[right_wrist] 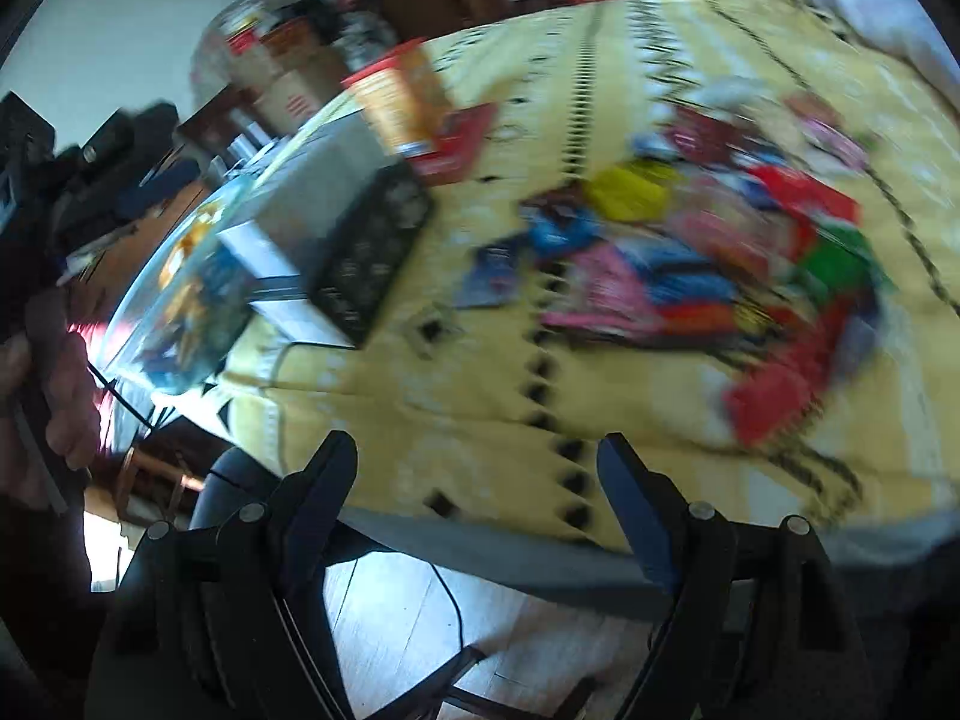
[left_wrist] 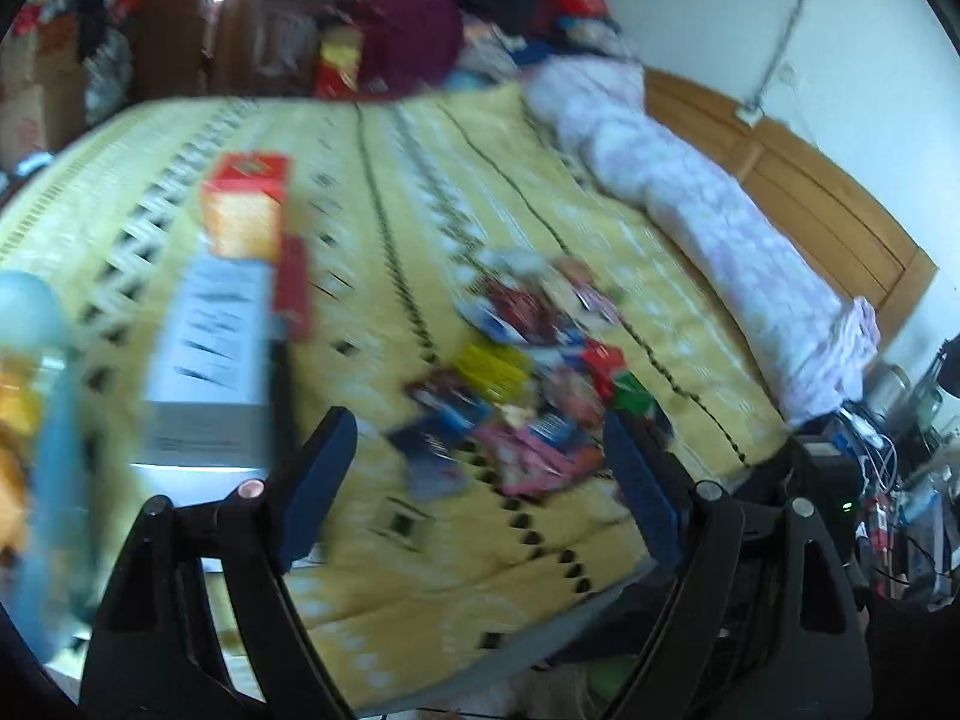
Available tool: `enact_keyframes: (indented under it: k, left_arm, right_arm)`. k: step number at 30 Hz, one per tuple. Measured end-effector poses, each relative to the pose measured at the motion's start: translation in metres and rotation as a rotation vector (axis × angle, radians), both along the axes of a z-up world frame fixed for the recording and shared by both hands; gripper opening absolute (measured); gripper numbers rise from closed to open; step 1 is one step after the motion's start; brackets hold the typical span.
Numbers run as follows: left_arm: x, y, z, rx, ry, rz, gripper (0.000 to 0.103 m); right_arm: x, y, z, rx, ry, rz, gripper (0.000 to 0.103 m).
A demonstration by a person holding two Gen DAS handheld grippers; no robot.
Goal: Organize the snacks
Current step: 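Move both open tools back to the snack heap, then grasp a brown chocolate packet with the left tool while the right grasps a red stick packet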
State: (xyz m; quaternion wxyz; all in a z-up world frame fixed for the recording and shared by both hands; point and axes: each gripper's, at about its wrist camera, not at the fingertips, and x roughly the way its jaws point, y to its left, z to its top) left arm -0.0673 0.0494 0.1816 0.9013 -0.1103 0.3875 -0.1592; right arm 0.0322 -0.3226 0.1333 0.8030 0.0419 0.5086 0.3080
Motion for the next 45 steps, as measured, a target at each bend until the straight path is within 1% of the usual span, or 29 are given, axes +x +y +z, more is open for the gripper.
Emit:
enact_keyframes:
  k: [1, 3, 4, 6, 7, 11, 13, 17, 19, 20, 21, 22, 24, 27, 30, 31, 33, 34, 36, 38, 39, 41, 43, 45]
  left_arm:
    - [0.014, -0.011, -0.016, -0.015, 0.045, -0.007, 0.085]
    - [0.034, -0.023, -0.043, -0.021, 0.118, 0.008, 0.084]
    - [0.049, -0.028, -0.06, -0.018, 0.157, 0.015, 0.083]
    - [0.074, -0.034, -0.081, 0.01, 0.213, 0.037, 0.079]
    - [0.079, -0.038, -0.089, 0.017, 0.228, 0.039, 0.076]
    - [0.11, -0.051, -0.116, 0.052, 0.298, 0.048, 0.072]
    - [0.122, -0.06, -0.13, 0.091, 0.328, 0.047, 0.071]
    - [0.134, -0.071, -0.149, 0.157, 0.352, 0.056, 0.071]
    - [0.137, -0.072, -0.155, 0.164, 0.342, 0.06, 0.071]
    - [0.136, -0.071, -0.155, 0.159, 0.328, 0.06, 0.07]
    - [0.134, -0.071, -0.153, 0.163, 0.315, 0.055, 0.064]
    - [0.132, -0.07, -0.15, 0.179, 0.299, 0.053, 0.054]
    - [0.128, -0.069, -0.144, 0.179, 0.271, 0.046, 0.053]
    - [0.119, -0.067, -0.127, 0.189, 0.206, 0.051, 0.053]
    - [0.111, -0.063, -0.107, 0.182, 0.14, 0.05, 0.053]
    - [0.111, -0.063, -0.102, 0.177, 0.128, 0.048, 0.053]
    - [0.108, -0.062, -0.094, 0.157, 0.11, 0.037, 0.053]
    - [0.109, -0.063, -0.092, 0.152, 0.107, 0.031, 0.053]
    - [0.114, -0.064, -0.091, 0.139, 0.112, 0.025, 0.053]
    - [0.115, -0.065, -0.093, 0.134, 0.12, 0.018, 0.053]
    - [0.115, -0.065, -0.094, 0.132, 0.124, 0.018, 0.053]
    - [0.115, -0.064, -0.096, 0.122, 0.133, 0.018, 0.053]
    - [0.116, -0.064, -0.097, 0.114, 0.136, 0.015, 0.053]
    - [0.116, -0.065, -0.099, 0.11, 0.14, 0.012, 0.053]
  right_arm:
    - [0.001, -0.012, 0.001, 0.001, 0.0, -0.02, 0.084]
    - [0.005, -0.037, 0.001, 0.008, -0.003, -0.058, 0.084]
    - [0.006, -0.045, 0.001, 0.011, -0.007, -0.068, 0.084]
    - [0.015, -0.061, -0.001, 0.03, -0.005, -0.087, 0.084]
    - [0.018, -0.066, -0.001, 0.041, -0.002, -0.093, 0.084]
    - [0.03, -0.081, -0.006, 0.079, 0.012, -0.108, 0.084]
    - [0.037, -0.089, -0.008, 0.099, 0.015, -0.116, 0.084]
    - [0.048, -0.097, -0.008, 0.119, 0.004, -0.131, 0.084]
    - [0.058, -0.104, -0.006, 0.13, -0.004, -0.147, 0.084]
    - [0.062, -0.105, -0.006, 0.13, -0.009, -0.153, 0.084]
    - [0.068, -0.107, -0.004, 0.132, -0.015, -0.162, 0.084]
    - [0.076, -0.11, -0.001, 0.134, -0.027, -0.174, 0.084]
    - [0.089, -0.113, 0.003, 0.13, -0.049, -0.19, 0.084]
    - [0.118, -0.124, 0.008, 0.128, -0.077, -0.247, 0.084]
    - [0.15, -0.137, 0.008, 0.141, -0.076, -0.312, 0.084]
    - [0.167, -0.141, 0.003, 0.137, -0.062, -0.345, 0.084]
    - [0.193, -0.145, -0.008, 0.13, -0.031, -0.375, 0.08]
    - [0.21, -0.145, -0.017, 0.103, -0.016, -0.389, 0.075]
    - [0.235, -0.141, -0.033, 0.038, 0.007, -0.402, 0.072]
    - [0.253, -0.136, -0.048, -0.007, 0.037, -0.401, 0.071]
    - [0.262, -0.129, -0.061, -0.04, 0.069, -0.392, 0.071]
    - [0.266, -0.117, -0.074, -0.082, 0.097, -0.368, 0.071]
    - [0.26, -0.096, -0.07, -0.12, 0.07, -0.317, 0.072]
    - [0.256, -0.085, -0.068, -0.119, 0.071, -0.287, 0.073]
